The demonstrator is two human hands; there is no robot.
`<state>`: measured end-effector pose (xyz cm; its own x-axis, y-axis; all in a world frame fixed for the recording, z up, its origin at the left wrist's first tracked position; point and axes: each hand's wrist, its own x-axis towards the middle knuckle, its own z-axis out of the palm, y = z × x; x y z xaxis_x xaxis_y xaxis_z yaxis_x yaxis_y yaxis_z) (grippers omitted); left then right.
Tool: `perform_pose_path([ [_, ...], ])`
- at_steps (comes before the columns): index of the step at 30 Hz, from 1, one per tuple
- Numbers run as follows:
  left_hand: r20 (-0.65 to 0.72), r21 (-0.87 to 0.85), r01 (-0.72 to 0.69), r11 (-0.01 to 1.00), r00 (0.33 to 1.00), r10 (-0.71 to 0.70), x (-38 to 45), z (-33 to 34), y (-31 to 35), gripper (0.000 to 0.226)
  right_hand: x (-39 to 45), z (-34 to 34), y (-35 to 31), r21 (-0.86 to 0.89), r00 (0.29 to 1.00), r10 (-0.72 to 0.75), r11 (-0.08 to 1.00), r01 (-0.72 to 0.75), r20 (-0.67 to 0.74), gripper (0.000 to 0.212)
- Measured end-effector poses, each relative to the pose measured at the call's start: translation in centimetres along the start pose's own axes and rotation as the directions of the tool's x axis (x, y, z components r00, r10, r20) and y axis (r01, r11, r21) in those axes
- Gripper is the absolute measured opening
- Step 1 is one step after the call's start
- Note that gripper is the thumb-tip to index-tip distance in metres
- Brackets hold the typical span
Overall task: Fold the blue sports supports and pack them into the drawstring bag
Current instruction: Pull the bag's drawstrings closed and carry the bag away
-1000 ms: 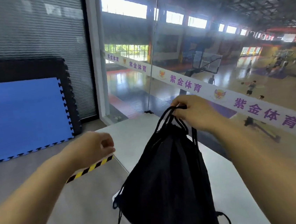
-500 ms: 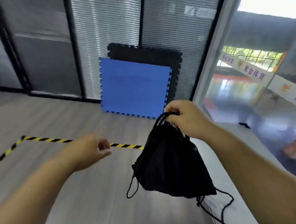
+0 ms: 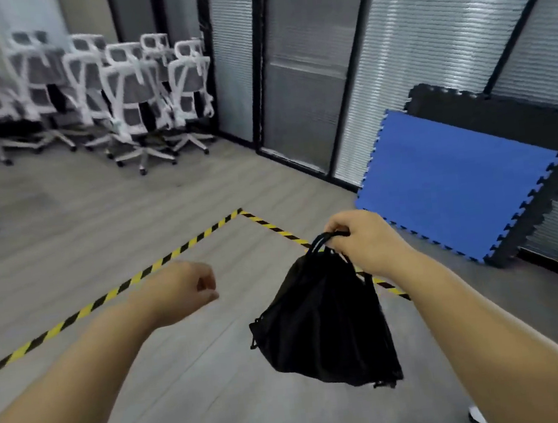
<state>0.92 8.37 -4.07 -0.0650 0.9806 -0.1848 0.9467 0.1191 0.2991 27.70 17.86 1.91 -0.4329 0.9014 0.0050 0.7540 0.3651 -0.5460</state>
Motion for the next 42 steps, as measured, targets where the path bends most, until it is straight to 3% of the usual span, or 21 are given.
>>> perform_pose_path([
  [7, -0.058, -0.062, 0.229, 0.971, 0.971, -0.233, -4.8, -3.1, -15.7, 0.013, 6.9, 11.1, -13.6, 0.008, 0.974, -0.164, 0.986, 0.165, 0.157, 0.011],
  [13, -0.107, -0.09, 0.459, 0.884, 0.878, -0.467, -10.5, -5.5, -28.1, 0.015, 12.7, 20.1, -25.8, 0.072, 0.904, -0.314, 0.949, 0.307, 0.291, 0.007],
  [21, -0.135, -0.138, 0.675, 0.725, 0.712, -0.689, -15.9, -7.9, -39.8, 0.014, 20.3, 31.1, -39.6, 0.105, 0.737, -0.508, 0.847, 0.521, 0.446, 0.007],
  [33, -0.13, -0.218, 0.861, 0.459, 0.441, -0.888, -14.8, -12.9, -56.8, 0.011, 33.4, 43.8, -58.6, 0.15, 0.386, -0.65, 0.612, 0.776, 0.655, 0.01],
  [38, -0.122, -0.262, 0.884, 0.388, 0.369, -0.922, -14.4, -14.6, -63.2, 0.011, 37.5, 48.0, -65.3, 0.168, 0.315, -0.688, 0.538, 0.826, 0.654, 0.008],
  [42, -0.106, -0.286, 0.891, 0.353, 0.337, -0.936, -14.3, -15.9, -69.5, 0.012, 40.6, 52.4, -70.8, 0.167, 0.302, -0.701, 0.516, 0.84, 0.646, 0.012],
])
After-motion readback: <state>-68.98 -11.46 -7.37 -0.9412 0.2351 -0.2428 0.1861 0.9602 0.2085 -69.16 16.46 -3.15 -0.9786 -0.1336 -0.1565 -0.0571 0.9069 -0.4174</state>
